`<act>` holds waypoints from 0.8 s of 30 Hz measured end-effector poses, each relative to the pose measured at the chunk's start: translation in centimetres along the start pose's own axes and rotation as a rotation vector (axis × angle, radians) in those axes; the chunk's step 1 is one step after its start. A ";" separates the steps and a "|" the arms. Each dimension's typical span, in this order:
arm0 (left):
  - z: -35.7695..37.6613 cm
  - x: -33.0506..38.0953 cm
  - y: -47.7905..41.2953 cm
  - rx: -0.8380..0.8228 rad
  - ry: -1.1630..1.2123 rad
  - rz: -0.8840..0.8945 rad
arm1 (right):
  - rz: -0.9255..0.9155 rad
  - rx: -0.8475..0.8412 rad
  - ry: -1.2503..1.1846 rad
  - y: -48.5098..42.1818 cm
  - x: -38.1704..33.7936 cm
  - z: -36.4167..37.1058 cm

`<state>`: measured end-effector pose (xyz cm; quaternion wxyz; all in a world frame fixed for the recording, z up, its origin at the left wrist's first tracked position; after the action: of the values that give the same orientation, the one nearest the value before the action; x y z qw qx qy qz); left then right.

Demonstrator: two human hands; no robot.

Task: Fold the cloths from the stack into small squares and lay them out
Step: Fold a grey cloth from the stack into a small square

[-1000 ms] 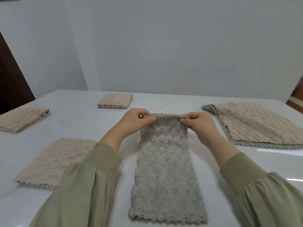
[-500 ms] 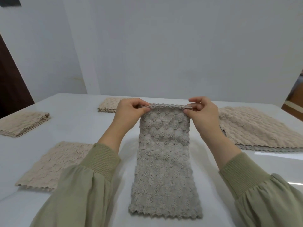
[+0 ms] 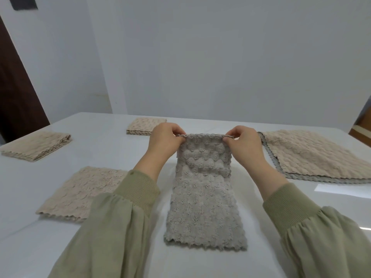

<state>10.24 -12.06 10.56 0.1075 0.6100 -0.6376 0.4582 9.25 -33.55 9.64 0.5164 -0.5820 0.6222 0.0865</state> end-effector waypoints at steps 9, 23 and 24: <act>2.2 -2.0 0.3 0.055 0.061 -0.066 | 0.044 -0.057 -0.168 0.9 2.0 1.9; 3.0 -2.3 5.3 0.183 0.011 0.306 | -0.086 0.046 -0.081 4.8 3.7 1.1; 2.9 -2.1 5.7 0.174 -0.004 0.350 | -0.109 0.048 -0.077 5.2 3.6 0.8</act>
<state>6.93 -13.59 4.89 -0.0282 0.4977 -0.6920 0.5221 6.19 -33.64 4.06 0.5577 -0.5988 0.5711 0.0655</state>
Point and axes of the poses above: each hand's wrist, its own y-axis away from the middle knuckle, its own z-axis out of the palm, x = y × z, the point moved 6 cm from there along -y, towards the middle knuckle, and after that the axes turned 7 degrees about x, right-handed, at the moved point
